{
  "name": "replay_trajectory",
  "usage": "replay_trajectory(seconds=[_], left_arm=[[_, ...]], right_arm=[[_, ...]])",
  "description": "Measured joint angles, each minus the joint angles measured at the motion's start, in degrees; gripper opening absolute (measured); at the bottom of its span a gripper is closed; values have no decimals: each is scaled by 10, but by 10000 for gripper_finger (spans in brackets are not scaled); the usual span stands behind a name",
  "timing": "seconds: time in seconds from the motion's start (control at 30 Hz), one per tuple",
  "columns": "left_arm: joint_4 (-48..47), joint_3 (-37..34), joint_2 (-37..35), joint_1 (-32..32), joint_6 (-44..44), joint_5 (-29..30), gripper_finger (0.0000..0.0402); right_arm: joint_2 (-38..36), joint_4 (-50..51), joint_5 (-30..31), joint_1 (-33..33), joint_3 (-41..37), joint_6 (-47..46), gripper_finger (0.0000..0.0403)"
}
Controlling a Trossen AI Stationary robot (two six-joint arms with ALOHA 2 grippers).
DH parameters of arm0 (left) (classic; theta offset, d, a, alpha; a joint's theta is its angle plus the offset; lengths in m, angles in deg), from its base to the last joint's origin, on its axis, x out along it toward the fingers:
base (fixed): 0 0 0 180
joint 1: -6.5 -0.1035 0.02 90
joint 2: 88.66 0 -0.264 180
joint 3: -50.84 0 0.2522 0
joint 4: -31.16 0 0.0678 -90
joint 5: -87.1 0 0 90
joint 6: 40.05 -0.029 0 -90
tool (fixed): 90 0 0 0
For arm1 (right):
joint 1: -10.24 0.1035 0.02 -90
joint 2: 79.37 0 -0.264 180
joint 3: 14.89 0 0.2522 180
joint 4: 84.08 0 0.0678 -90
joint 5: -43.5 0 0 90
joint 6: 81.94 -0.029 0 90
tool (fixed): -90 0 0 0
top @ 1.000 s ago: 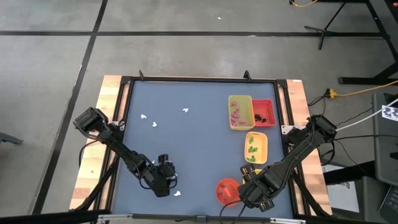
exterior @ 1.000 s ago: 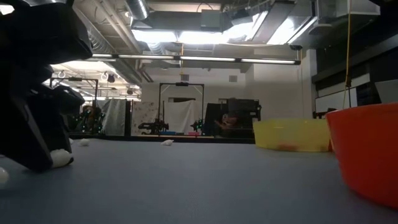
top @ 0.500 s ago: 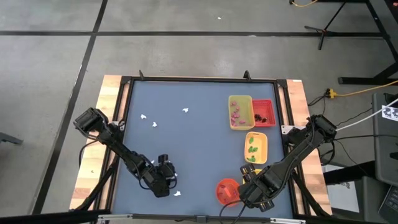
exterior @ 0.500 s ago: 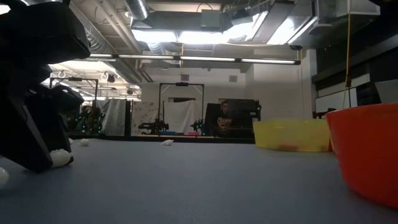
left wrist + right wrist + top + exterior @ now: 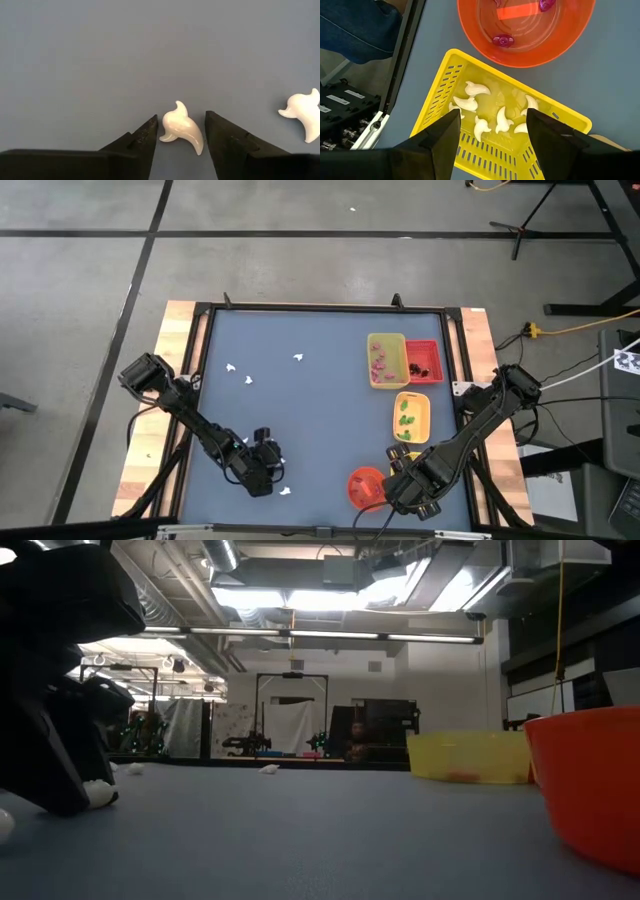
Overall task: Sort Halloween decoration
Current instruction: Put the white ghost toy into the bottom yellow bin
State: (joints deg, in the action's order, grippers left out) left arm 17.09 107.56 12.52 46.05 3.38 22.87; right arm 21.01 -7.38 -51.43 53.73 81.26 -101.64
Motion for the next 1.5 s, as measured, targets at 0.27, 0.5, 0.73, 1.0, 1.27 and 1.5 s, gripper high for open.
replay_trajectory(seconds=[0.27, 0.5, 0.73, 1.0, 1.27, 1.5], left_arm=[[-1, 0, 0, 0, 1, 3, 95], [2, 0, 0, 0, 1, 4, 88], [8, 0, 0, 0, 0, 5, 87], [8, 0, -5, 0, 0, 1, 86], [6, 0, -16, 0, -1, -6, 85], [7, 0, -17, 0, -1, -8, 85]], right_arm=[[0, 0, 0, 0, 0, 0, 225], [0, 1, 0, 0, 0, 0, 225], [0, 1, 0, 0, 0, 0, 225], [0, 1, 0, 0, 0, 0, 225], [0, 1, 0, 0, 0, 0, 225], [0, 1, 0, 0, 0, 0, 225]])
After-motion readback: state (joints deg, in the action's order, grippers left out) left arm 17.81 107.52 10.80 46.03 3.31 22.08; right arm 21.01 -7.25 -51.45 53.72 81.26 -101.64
